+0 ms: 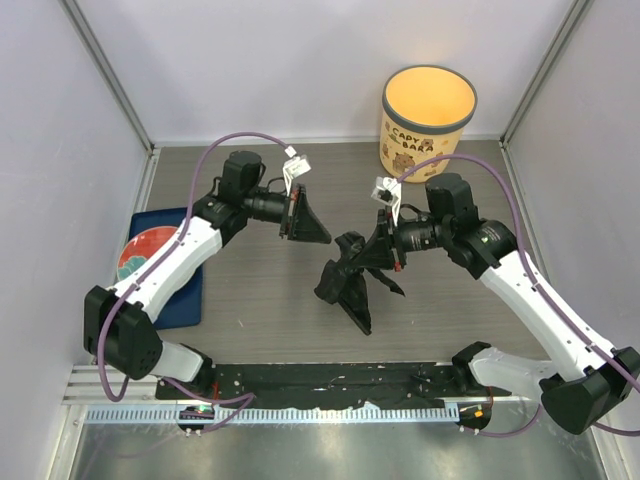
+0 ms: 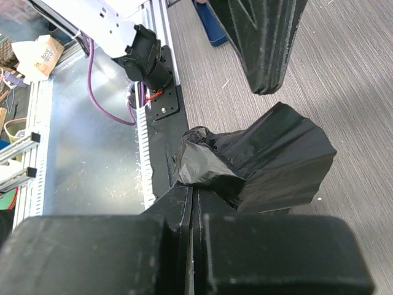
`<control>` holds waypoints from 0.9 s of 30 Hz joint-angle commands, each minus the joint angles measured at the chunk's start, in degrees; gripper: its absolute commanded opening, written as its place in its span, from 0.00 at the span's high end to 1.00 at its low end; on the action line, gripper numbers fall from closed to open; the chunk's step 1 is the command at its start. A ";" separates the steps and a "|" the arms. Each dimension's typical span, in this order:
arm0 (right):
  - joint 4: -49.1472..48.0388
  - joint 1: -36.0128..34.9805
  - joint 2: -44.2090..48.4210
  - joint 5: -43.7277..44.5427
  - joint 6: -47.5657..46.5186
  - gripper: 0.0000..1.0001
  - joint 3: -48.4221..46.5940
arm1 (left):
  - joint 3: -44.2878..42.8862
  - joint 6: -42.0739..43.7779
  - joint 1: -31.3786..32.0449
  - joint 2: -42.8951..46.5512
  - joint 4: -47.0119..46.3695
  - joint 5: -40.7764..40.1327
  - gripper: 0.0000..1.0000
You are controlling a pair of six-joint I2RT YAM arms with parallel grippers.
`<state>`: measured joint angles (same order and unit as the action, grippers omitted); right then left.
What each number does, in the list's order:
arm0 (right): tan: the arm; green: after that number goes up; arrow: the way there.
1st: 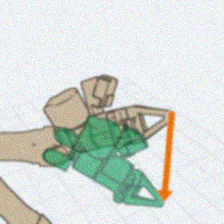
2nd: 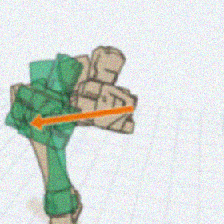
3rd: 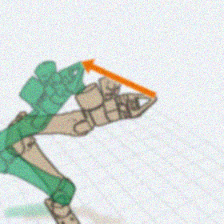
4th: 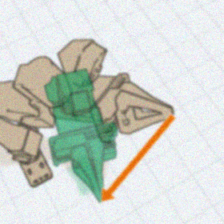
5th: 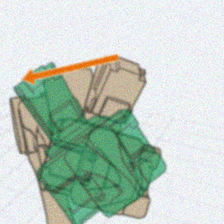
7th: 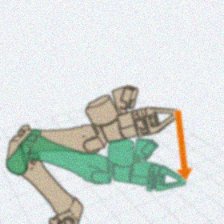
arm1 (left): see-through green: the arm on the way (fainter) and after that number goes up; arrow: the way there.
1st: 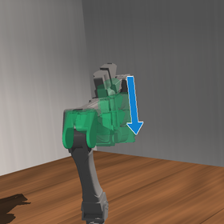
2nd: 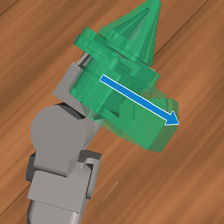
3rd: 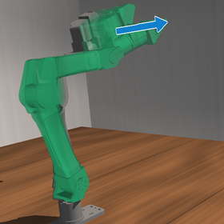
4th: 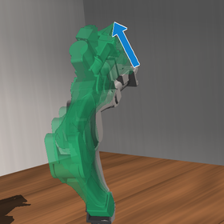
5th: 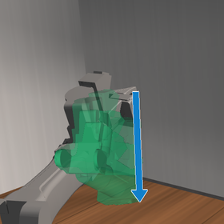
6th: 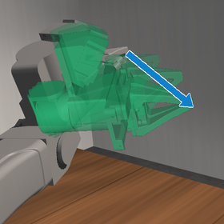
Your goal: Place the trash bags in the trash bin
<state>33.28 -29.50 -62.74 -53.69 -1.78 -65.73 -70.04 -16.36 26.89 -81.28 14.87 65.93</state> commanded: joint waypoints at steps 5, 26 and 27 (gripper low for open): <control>-1.11 0.23 -1.07 0.61 -0.50 0.99 -1.85 | -5.90 -2.36 6.14 1.20 -2.65 3.16 0.57; 0.47 0.58 0.42 1.04 -0.41 0.99 -1.94 | -4.49 -1.85 2.12 0.68 -0.74 -0.37 1.00; 1.08 0.75 0.95 1.13 -0.42 0.99 -1.77 | -4.66 -0.96 1.76 0.68 0.15 -0.28 1.00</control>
<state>32.73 -29.32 -64.71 -52.97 -1.23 -65.80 -74.32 -19.25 32.16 -81.80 13.61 64.25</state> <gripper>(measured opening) 0.030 0.013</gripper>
